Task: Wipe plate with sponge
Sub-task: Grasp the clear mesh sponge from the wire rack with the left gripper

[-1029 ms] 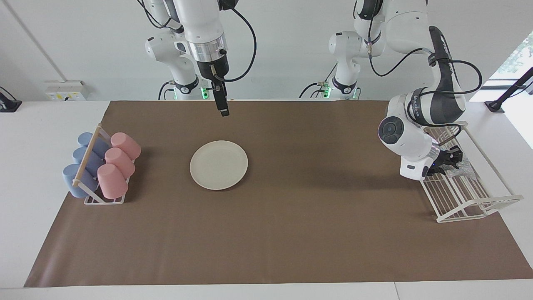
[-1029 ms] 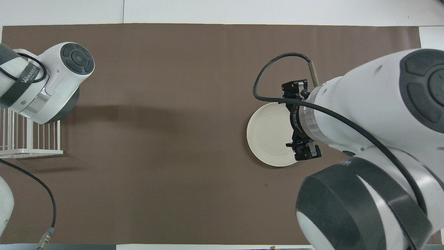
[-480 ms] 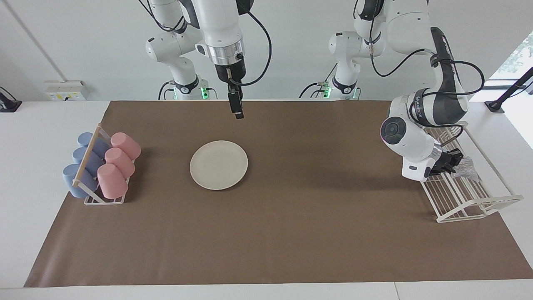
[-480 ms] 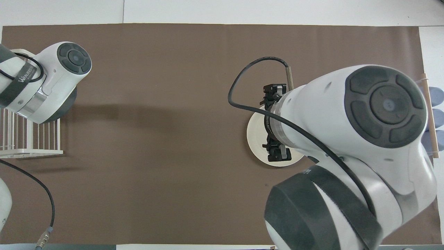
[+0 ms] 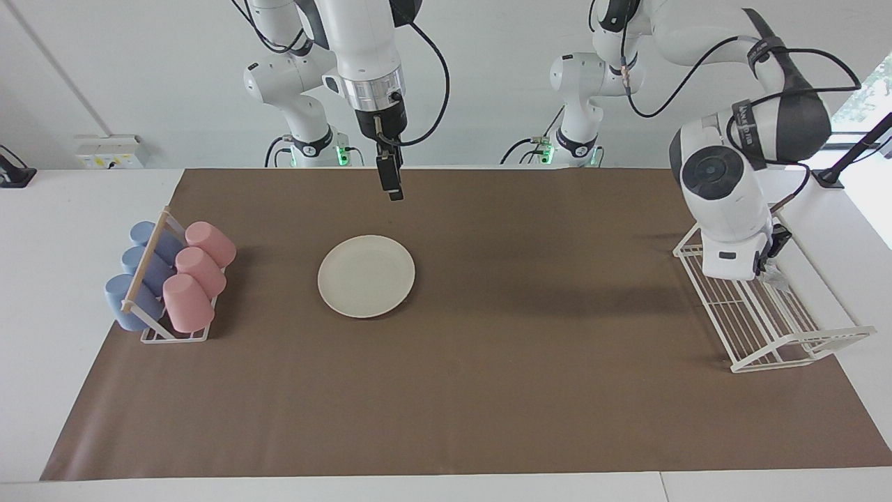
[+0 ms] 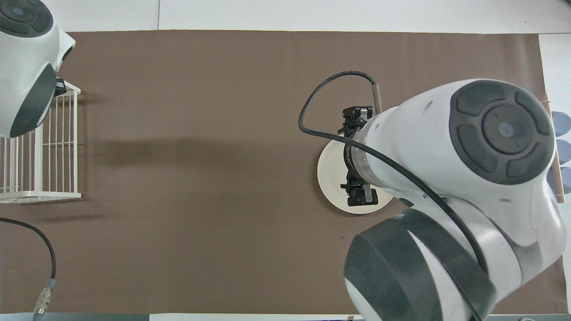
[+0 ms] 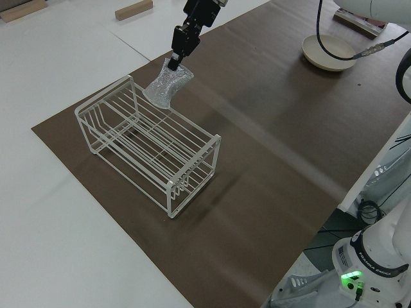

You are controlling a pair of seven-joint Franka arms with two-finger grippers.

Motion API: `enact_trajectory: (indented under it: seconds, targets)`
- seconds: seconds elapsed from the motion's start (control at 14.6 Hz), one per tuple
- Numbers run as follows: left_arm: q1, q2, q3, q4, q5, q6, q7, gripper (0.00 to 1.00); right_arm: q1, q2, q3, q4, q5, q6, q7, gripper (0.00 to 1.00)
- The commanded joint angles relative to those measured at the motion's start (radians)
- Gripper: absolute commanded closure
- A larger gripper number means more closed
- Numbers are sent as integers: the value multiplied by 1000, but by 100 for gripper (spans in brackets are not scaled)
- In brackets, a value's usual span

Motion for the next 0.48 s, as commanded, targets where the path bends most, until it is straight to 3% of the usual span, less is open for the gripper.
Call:
enact_trajectory:
  seconds: [0.0, 0.14, 0.27, 0.41]
  targets:
    - [-3, 6, -16, 99, -211, -117, 19, 100, -2, -11, 7, -15, 12, -11, 13, 0]
    - [14, -67, 0, 97, -459, -124, 19, 100, -2, 1, 7, 7, 50, -8, 15, 0]
    - [77, -119, -3, 88, -674, -132, 22, 100, 0, 94, 7, 140, 50, -145, 12, 0]
    - [100, -138, 1, 63, -871, -135, 32, 100, 3, 157, 10, 240, 44, -207, 10, 0]
